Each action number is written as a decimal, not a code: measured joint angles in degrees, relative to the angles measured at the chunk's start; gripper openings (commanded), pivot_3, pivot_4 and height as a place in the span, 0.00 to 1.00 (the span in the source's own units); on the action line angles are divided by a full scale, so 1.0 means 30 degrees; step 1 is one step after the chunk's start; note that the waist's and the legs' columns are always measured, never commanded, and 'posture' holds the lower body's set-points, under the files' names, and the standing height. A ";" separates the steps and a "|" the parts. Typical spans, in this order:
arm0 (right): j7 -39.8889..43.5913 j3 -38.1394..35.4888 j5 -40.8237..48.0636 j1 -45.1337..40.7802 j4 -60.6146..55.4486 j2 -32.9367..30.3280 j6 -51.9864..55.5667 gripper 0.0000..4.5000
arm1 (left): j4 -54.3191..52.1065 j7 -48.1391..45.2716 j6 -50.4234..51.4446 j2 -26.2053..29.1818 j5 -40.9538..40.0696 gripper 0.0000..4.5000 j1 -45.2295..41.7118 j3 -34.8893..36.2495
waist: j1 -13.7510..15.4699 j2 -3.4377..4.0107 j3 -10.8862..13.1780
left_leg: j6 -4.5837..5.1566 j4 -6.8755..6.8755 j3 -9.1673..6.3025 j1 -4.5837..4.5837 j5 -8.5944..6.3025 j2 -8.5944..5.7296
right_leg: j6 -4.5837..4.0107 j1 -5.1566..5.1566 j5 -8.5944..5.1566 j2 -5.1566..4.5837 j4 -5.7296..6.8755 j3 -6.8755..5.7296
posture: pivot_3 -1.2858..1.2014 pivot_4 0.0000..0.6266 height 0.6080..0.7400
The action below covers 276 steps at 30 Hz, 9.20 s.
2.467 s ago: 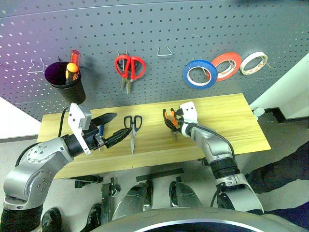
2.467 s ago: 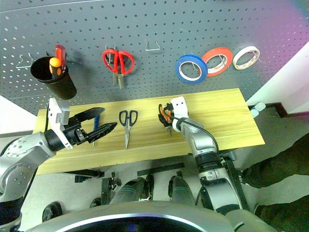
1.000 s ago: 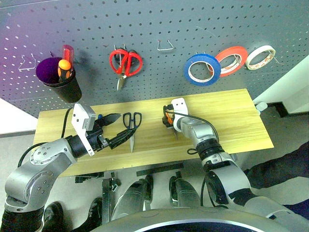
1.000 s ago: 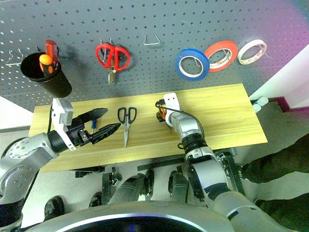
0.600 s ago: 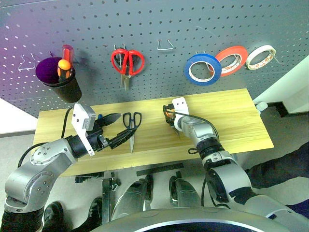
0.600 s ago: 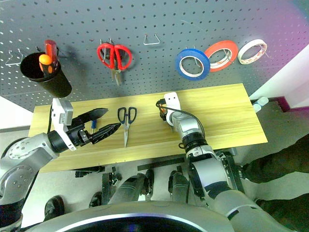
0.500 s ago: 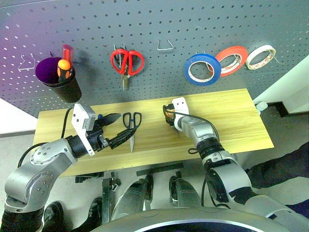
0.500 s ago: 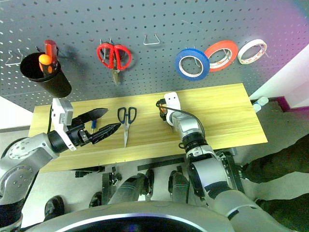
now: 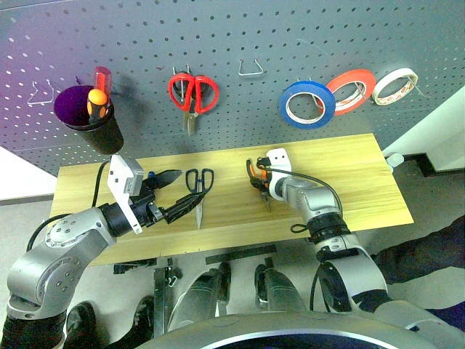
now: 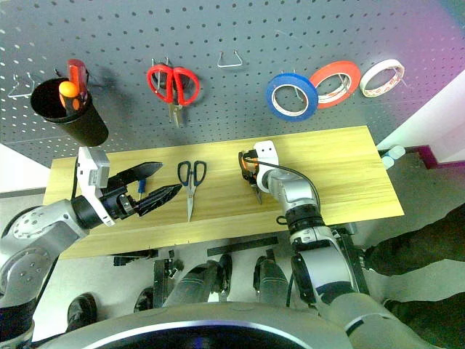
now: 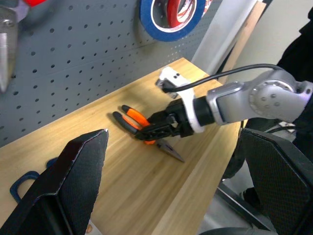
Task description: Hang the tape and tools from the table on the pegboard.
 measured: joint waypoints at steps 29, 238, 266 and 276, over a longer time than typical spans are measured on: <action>0.4056 -0.2150 0.4337 0.3371 -0.7337 -0.0523 -0.2575 0.60 | 0.1765 -0.0430 -0.0939 -0.0314 0.0814 1.00 -0.1925 -0.0233 | -0.0026 -0.0016 -0.0040 | -0.0066 0.0017 -0.0005 -0.0004 0.0040 -0.0001 | 0.0005 0.0012 0.0005 0.0005 0.0022 -0.0031 | 0.52 0.38 0.89; -0.4111 -0.0867 -0.2773 -0.7258 1.0050 0.2344 -2.3549 0.99 | -0.0234 0.2444 -0.1052 -0.1434 -0.0399 1.00 -0.1065 -0.0533 | 0.0418 -0.0116 -0.2291 | -0.0240 0.0080 -0.0003 0.0099 0.0155 0.0125 | -0.0303 -0.0103 -0.0058 0.0177 0.0465 0.0133 | 0.57 0.33 0.89; -0.3088 -0.1281 -0.1948 -0.7161 0.7853 0.2198 -2.3365 0.99 | -0.0227 0.2256 -0.1054 -0.1433 -0.0394 1.00 -0.1097 -0.0618 | 0.0403 -0.0116 -0.2283 | -0.0237 0.0064 -0.0003 0.0098 0.0153 0.0148 | -0.0321 -0.0105 -0.0067 0.0192 0.0449 0.0135 | 0.56 0.34 0.89; -0.3022 -0.1298 -0.1605 -0.7090 0.7610 0.2205 -2.3413 0.99 | -0.0228 0.2290 -0.1054 -0.1434 -0.0394 1.00 -0.1092 -0.0618 | 0.0404 -0.0100 -0.2246 | -0.0234 0.0051 -0.0003 0.0097 0.0151 0.0152 | -0.0322 -0.0104 -0.0068 0.0194 0.0433 0.0135 | 0.56 0.35 0.89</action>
